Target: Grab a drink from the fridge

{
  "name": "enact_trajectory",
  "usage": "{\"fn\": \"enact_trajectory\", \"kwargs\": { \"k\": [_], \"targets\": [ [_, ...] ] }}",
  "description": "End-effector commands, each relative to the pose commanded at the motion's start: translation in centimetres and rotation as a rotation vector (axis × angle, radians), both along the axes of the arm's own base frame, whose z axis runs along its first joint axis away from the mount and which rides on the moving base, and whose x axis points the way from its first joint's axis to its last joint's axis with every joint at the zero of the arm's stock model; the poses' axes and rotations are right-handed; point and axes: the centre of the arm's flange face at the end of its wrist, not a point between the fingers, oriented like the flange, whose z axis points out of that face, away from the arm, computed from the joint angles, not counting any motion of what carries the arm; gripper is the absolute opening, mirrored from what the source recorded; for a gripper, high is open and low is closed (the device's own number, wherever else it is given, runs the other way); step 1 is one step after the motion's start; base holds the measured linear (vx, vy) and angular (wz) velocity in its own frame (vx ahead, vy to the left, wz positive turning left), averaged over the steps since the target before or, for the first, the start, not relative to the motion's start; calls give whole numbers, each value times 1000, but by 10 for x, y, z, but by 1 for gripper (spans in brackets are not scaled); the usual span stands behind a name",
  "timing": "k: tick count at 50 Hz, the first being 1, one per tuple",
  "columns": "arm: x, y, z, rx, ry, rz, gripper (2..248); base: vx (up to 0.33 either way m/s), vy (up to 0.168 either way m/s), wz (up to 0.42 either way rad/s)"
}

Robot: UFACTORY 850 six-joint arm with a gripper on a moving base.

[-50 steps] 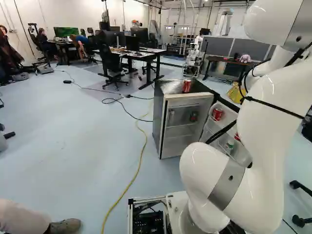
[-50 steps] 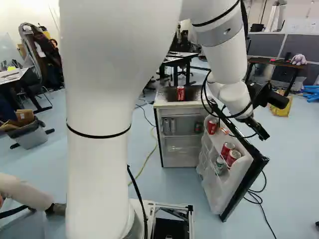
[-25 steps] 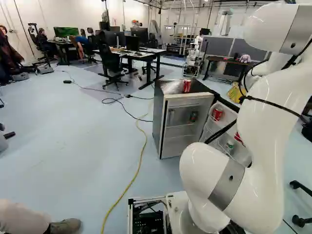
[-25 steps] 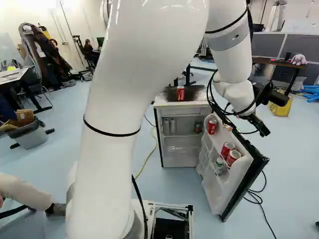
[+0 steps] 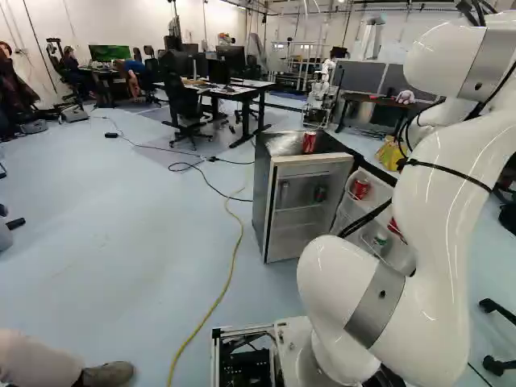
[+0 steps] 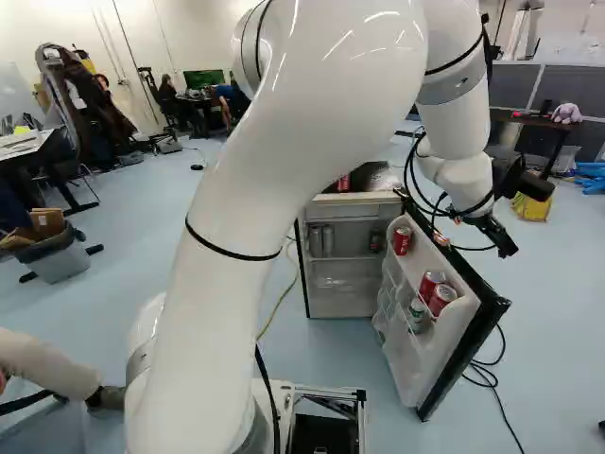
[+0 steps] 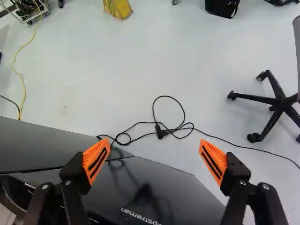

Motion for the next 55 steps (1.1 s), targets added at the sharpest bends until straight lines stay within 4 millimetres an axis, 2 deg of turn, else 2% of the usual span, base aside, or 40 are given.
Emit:
{"fn": "enact_trajectory", "kwargs": {
  "k": [33,55],
  "targets": [
    [-3,6,-6,92,50,13,247,0,0,0],
    [-15,9,-6,119,64,3,247,0,0,0]
  ]
}}
